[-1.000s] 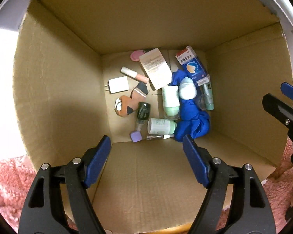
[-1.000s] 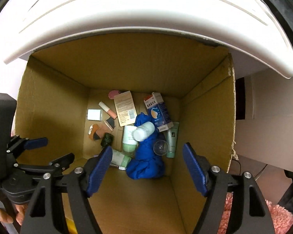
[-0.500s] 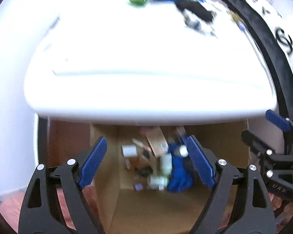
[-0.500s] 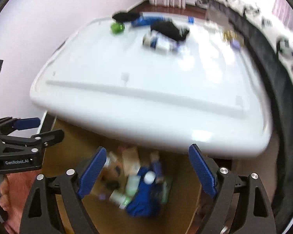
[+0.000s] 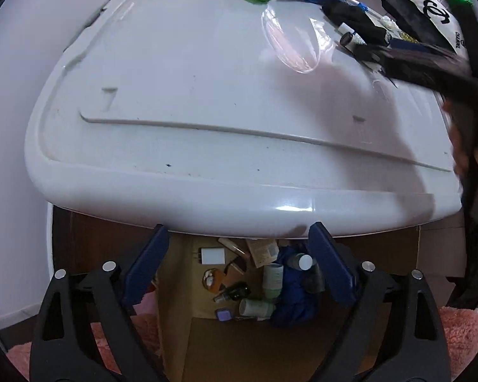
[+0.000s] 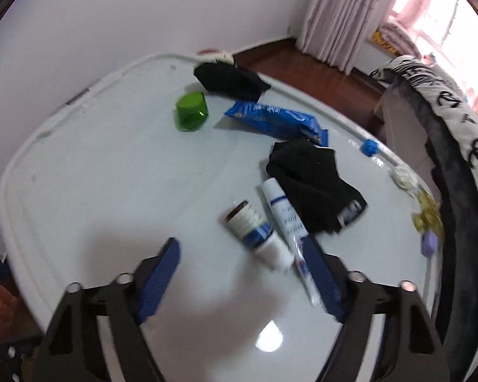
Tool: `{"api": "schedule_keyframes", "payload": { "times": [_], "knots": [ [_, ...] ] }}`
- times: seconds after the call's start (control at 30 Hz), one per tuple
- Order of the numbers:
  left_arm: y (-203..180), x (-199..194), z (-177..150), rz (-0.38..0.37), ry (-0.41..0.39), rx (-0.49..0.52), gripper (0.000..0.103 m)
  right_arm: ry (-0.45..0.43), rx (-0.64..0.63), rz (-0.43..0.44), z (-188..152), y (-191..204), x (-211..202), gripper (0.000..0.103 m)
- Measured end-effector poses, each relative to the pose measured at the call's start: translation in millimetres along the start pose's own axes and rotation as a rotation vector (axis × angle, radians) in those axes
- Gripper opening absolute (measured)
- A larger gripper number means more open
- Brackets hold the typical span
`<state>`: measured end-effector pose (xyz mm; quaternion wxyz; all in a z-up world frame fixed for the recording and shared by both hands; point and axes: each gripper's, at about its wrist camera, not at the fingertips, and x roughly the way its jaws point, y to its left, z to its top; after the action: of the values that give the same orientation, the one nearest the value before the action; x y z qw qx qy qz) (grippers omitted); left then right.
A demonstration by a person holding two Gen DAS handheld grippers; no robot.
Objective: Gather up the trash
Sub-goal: 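Grasp the brown-labelled medicine bottle with the right tool while the left tool grasps the green glass cup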
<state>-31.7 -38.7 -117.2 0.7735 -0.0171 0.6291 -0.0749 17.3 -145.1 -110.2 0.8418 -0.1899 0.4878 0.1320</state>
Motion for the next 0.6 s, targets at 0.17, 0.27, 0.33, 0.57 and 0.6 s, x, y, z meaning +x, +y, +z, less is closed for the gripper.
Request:
{"api": "schedule_keyframes", "payload": {
  "times": [0.17, 0.27, 0.33, 0.57, 0.6],
  "knots": [
    [-24, -22, -7, -0.002, -0.098, 0.108, 0.088, 0.065, -0.027, 0.022, 7, -10, 28, 0.042],
    [-28, -25, -8, -0.023, -0.104, 0.117, 0.088, 0.072, 0.018, 0.042, 6, -15, 30, 0.026],
    [-27, -23, -9, -0.034, -0.093, 0.106, 0.088, 0.08, 0.048, 0.041, 4, -16, 28, 0.026],
    [-14, -26, -9, -0.047, -0.118, 0.066, 0.088, -0.047, 0.24, 0.099, -18, -23, -40, 0.025],
    [-10, -29, -5, -0.059, -0.122, 0.052, 0.088, -0.072, 0.271, 0.114, -22, -26, -52, 0.025]
  ]
}}
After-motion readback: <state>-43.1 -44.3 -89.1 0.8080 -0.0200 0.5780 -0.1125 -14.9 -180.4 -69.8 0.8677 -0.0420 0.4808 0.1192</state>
